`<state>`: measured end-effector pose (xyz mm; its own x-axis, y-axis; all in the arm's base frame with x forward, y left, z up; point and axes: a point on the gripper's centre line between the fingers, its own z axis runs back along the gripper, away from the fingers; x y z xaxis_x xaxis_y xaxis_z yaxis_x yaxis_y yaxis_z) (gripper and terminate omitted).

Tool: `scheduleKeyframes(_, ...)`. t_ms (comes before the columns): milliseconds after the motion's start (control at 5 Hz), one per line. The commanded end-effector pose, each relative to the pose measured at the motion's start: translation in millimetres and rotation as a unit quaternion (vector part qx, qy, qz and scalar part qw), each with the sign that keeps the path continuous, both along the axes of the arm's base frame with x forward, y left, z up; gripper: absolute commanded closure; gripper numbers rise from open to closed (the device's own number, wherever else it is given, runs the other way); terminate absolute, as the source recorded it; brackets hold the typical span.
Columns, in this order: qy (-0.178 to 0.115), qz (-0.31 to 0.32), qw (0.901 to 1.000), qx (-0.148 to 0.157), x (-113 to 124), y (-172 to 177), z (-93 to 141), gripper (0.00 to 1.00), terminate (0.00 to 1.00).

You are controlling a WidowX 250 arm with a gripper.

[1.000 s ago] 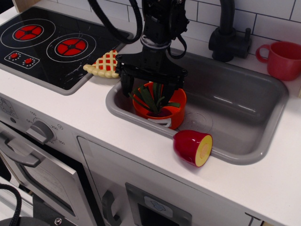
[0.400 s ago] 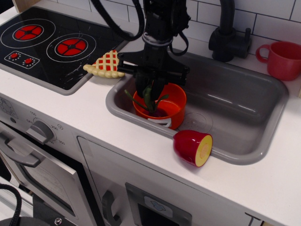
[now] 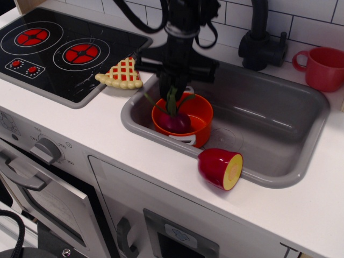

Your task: Take beet from pot sink

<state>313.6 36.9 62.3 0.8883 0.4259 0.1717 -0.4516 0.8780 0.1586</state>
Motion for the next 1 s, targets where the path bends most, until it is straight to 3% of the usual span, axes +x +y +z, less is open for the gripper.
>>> scheduleKeyframes(0, -0.026, 0.029, 0.9986, -0.036, 22.1, -33.2, 69.5, 1.0, 0.0)
scheduleKeyframes(200, -0.021, 0.044, 0.9981, -0.038, 34.2, -60.5, 64.7, 1.0, 0.0)
scheduleKeyframes(400, -0.029, 0.056, 0.9977, -0.024, 49.3, -79.5, 42.4, 1.0, 0.0)
scheduleKeyframes(800, -0.047, 0.058, 0.9971, 0.012, 63.5, -84.5, -8.5, 1.0, 0.0)
